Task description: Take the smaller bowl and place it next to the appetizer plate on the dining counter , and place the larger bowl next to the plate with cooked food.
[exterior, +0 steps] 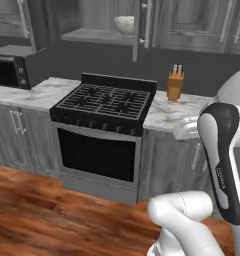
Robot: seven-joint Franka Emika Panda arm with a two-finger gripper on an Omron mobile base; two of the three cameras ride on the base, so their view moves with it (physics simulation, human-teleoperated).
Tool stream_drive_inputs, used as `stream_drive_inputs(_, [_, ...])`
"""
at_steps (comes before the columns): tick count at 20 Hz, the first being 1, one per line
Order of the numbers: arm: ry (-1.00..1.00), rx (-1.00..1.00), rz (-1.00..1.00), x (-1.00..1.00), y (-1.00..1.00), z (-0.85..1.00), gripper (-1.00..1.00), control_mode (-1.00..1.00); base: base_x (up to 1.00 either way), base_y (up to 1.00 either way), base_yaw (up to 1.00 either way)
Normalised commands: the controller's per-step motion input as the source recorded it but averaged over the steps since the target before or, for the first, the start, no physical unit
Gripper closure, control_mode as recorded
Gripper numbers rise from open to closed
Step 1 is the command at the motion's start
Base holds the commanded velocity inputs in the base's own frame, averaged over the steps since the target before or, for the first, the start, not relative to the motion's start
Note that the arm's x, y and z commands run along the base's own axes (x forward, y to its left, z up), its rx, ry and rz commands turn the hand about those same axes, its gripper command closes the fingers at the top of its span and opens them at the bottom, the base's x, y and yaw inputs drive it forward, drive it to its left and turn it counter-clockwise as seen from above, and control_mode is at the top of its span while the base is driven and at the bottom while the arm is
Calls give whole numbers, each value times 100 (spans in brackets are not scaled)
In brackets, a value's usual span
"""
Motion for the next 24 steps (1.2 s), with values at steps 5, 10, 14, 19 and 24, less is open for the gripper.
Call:
stream_drive_inputs(5, [0,0,0,0,0,0,-100,100,100,80,-28])
stream_drive_inputs(10, [0,0,0,0,0,0,-100,100,100,67,-32])
stream_drive_inputs(14, [0,0,0,0,0,0,-100,100,99,56,-35])
stream_drive_inputs(19, [0,0,0,0,0,0,-100,100,75,42,-37])
stream_drive_inputs(24, [0,0,0,0,0,0,-100,100,66,40,-38])
